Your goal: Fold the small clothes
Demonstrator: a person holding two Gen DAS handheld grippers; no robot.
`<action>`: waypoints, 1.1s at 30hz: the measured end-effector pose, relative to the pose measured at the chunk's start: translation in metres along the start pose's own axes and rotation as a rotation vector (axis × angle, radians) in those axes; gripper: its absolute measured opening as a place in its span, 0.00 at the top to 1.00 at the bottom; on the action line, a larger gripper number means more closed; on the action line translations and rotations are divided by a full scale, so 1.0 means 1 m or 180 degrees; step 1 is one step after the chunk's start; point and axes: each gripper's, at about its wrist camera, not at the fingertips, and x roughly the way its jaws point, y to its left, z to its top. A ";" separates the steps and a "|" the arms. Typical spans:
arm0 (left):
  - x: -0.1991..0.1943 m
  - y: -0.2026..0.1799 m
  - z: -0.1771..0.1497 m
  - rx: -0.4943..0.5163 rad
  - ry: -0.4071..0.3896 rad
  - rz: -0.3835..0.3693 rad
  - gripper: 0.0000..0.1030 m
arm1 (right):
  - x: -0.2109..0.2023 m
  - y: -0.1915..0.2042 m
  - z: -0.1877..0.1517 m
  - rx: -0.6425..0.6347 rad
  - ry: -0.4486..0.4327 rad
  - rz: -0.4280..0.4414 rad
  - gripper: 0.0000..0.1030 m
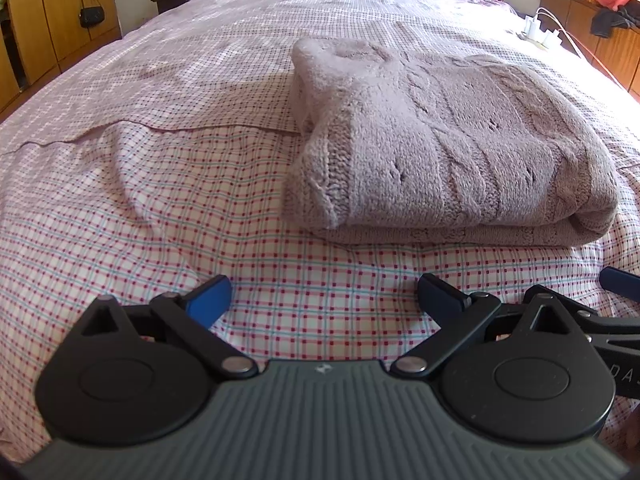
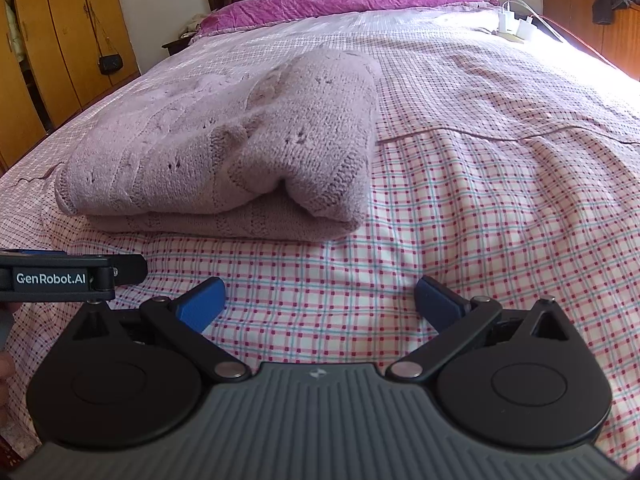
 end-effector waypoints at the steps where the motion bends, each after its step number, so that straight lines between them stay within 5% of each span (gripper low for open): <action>1: 0.000 0.000 0.000 -0.0005 0.0006 0.0000 0.01 | 0.000 0.000 0.000 0.0005 -0.0002 0.0004 0.00; 33: 0.001 0.001 0.000 -0.0040 -0.0015 0.0024 0.01 | 0.002 0.001 -0.002 -0.0010 -0.0013 -0.0002 0.00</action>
